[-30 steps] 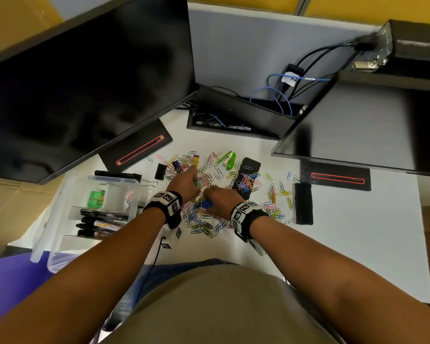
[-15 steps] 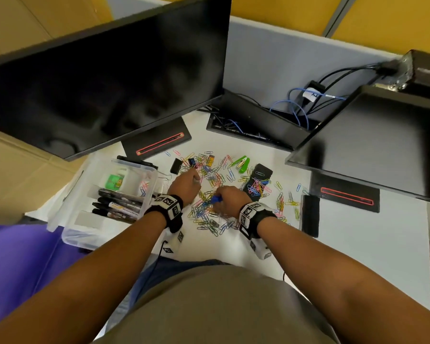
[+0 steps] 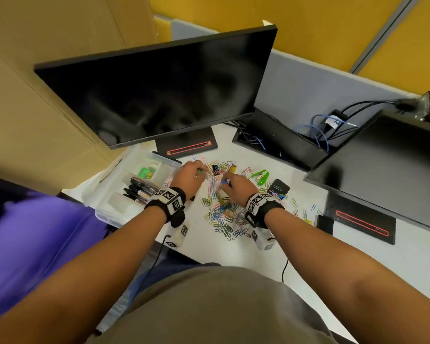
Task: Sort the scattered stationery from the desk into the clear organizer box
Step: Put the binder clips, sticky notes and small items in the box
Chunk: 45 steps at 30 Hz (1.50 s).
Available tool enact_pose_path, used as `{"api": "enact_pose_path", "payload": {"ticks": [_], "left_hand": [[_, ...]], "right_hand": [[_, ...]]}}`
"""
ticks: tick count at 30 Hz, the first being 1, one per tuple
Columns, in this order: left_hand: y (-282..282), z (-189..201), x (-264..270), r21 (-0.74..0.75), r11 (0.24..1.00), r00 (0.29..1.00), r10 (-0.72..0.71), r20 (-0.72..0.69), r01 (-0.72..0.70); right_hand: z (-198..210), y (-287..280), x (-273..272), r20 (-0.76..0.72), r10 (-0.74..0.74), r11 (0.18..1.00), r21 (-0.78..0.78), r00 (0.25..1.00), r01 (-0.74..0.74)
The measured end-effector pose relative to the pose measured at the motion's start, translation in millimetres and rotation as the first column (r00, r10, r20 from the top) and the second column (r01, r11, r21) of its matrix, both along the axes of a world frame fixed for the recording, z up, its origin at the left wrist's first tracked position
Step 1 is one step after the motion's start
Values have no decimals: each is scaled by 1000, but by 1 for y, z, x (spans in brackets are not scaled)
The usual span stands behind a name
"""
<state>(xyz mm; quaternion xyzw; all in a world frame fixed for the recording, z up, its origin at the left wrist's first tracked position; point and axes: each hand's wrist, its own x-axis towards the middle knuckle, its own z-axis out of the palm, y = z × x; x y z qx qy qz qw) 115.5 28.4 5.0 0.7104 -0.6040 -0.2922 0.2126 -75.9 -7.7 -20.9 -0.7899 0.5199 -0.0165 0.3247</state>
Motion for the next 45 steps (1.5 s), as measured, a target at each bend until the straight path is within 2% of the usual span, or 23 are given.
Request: {"api": "enact_pose_path", "payload": {"ticks": [7,11,14,22,26,30,37,45], "left_hand": [[-3,19,60,5,996,992,92,89,-93],[-4,19,97,13,988,978,151,141,-154],[-5,16,122,32,974,957,214,199,-224],[-12,6,142,237,968,909,-28,415,-78],[-18,5,142,324,945,878,-191,439,44],[-22,7,137,365,921,852,-295,433,134],[-23,0,143,371,907,817,-363,447,200],[-21,6,159,280,942,832,-301,466,185]], "right_hand": [[18,-1,43,107,-22,999,-42,994,26],[29,0,63,158,26,997,-75,987,-14],[32,-1,78,180,8,996,-85,984,7],[36,11,109,150,72,991,-127,986,-53],[34,17,122,150,95,989,-130,984,-75],[33,18,130,143,65,986,-163,988,-42],[31,20,141,152,9,989,-148,988,14],[26,17,162,119,-9,985,-170,993,30]]}}
